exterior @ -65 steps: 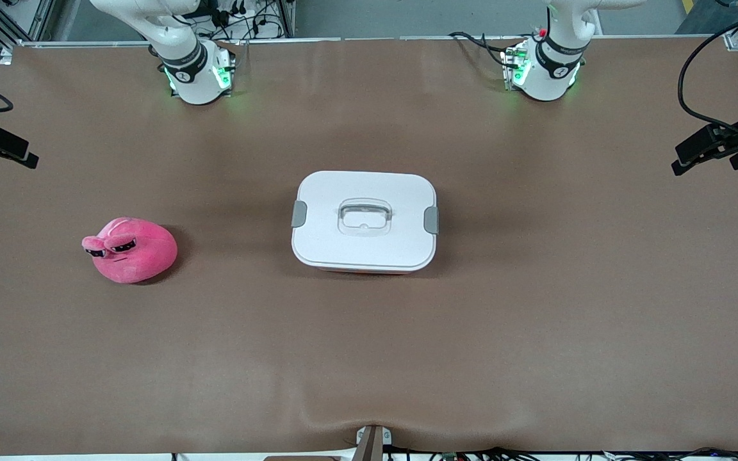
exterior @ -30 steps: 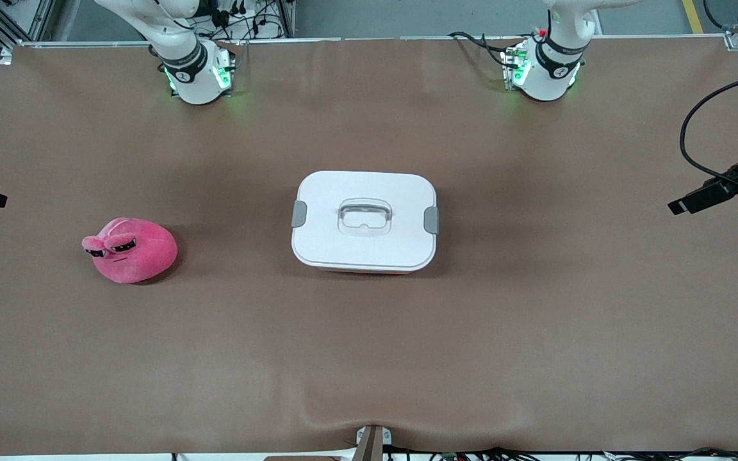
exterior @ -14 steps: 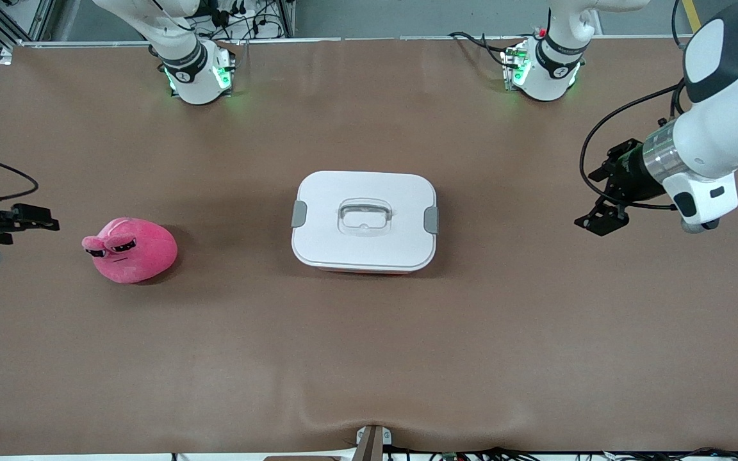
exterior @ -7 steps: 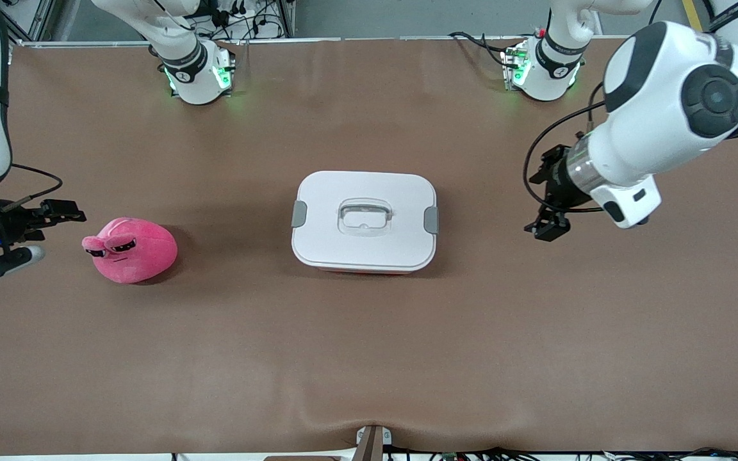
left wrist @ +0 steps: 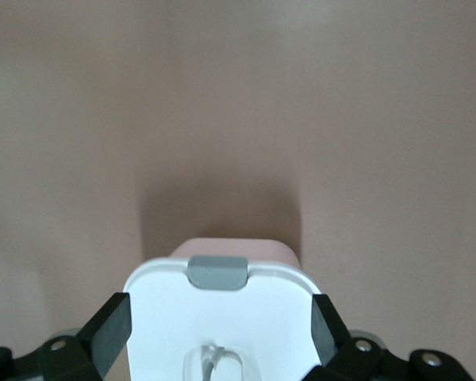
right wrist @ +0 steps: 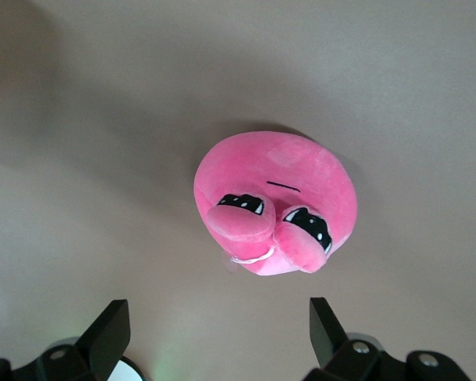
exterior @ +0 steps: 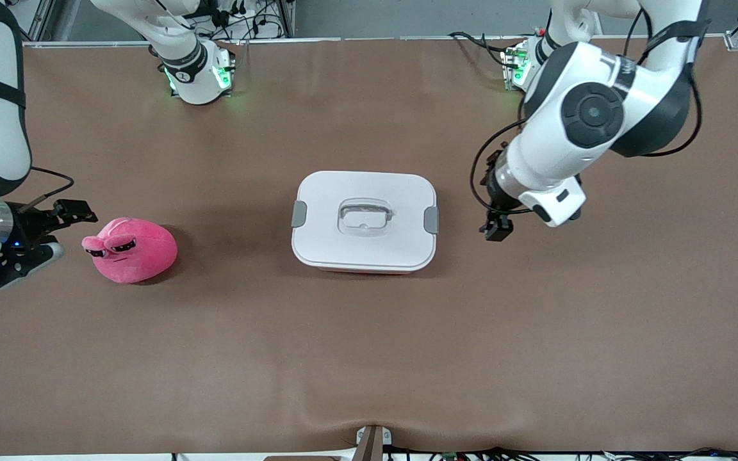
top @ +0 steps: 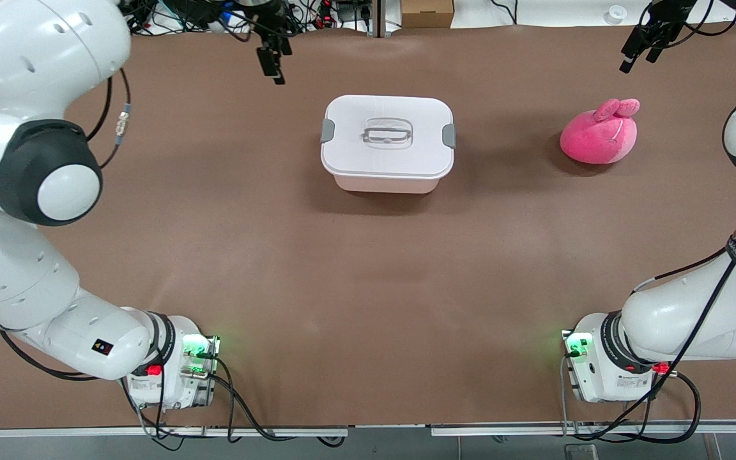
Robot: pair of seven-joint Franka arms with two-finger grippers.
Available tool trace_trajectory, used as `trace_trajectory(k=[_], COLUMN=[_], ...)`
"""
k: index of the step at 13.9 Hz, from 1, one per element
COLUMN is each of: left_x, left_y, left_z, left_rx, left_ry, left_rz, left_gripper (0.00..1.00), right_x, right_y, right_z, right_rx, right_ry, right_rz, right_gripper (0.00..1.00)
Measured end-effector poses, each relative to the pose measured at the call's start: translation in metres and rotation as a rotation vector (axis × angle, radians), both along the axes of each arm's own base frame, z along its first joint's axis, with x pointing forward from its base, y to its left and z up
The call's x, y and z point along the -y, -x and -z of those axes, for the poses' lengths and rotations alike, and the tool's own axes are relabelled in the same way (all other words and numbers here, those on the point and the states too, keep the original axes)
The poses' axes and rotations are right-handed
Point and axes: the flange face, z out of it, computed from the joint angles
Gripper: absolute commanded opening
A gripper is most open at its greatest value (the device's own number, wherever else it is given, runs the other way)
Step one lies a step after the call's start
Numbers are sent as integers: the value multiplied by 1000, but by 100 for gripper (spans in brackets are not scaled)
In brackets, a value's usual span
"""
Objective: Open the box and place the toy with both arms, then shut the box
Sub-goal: 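Reach the left gripper to the lid handle while the right gripper reaches the toy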
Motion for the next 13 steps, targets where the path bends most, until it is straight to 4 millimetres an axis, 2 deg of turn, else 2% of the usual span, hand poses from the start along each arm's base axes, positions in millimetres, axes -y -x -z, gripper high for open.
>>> trace_trajectory(k=[4,6,9,13], left_x=[36,63,101,135], left_y=[1,10,22,31], left_z=[17,28,44,63], left_rx=[9,18,32,35], left_ry=[4,9,18,19], left_rz=[-21,-15,-31,-70], left_gripper=[100,100,100,100], right_x=[-15,-19,-19,-13], right_y=[3,1,1,4], right_z=[21,26,41,73], right_rx=[-18,-3,12,42], right_ry=[-6,-23,-56,-107], right_rz=[-82,-167,-299,-502], right_gripper=[100,100,100,100])
